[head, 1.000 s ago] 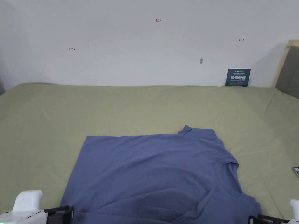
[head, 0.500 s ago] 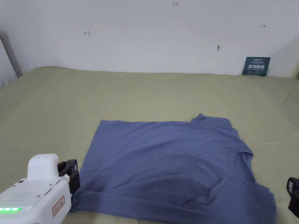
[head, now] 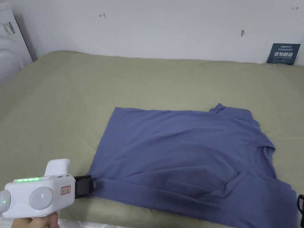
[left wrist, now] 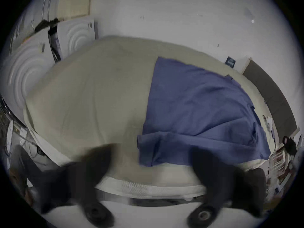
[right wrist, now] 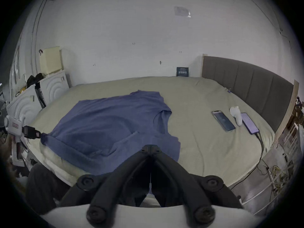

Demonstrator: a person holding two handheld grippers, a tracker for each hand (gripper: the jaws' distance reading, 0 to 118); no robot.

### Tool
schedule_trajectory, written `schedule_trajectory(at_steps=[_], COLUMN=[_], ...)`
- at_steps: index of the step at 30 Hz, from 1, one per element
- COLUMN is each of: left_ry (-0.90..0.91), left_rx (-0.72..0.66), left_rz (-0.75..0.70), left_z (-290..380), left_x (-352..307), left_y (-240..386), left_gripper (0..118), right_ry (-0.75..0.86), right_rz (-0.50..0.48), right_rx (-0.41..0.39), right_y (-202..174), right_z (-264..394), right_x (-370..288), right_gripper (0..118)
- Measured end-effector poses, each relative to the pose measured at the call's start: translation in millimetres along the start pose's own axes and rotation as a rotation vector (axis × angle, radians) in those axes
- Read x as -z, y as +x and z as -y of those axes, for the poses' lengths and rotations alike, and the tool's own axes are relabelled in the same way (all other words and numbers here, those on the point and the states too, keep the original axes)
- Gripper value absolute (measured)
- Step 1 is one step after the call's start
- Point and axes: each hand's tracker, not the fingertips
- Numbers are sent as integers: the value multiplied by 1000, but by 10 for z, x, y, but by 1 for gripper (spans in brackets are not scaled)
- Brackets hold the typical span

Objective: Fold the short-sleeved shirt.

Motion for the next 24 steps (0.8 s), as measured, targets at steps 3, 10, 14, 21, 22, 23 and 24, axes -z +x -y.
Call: schedule_trajectory(at_steps=[3, 10, 14, 21, 22, 23, 24], left_ry=[-41, -47, -40, -46, -48, -47, -48], left_rx=[-15, 17, 50, 45, 50, 52, 52], left_rz=[-24, 6, 3, -1, -4, -8, -7], left_z=[-103, 22, 17, 0, 1, 4, 5], left_x=[189, 103, 192, 168, 173, 178, 181], left_y=[-72, 240, 223, 235, 237, 239, 239], left_gripper=[112, 16, 3, 3, 3, 3, 3], right_ry=[-47, -234, -337, -453, -456, -459, -468], right_rz=[-28, -25, -68, -107, -108, -116, -127], right_rx=[17, 68, 119, 38, 43, 56, 69], right_y=[63, 298, 452, 432, 430, 420, 429], right_z=[73, 205, 324, 494, 505, 520, 527], right_x=[87, 321, 382, 570, 599, 612, 641], right_gripper=[3, 3, 7, 107, 107, 107, 106])
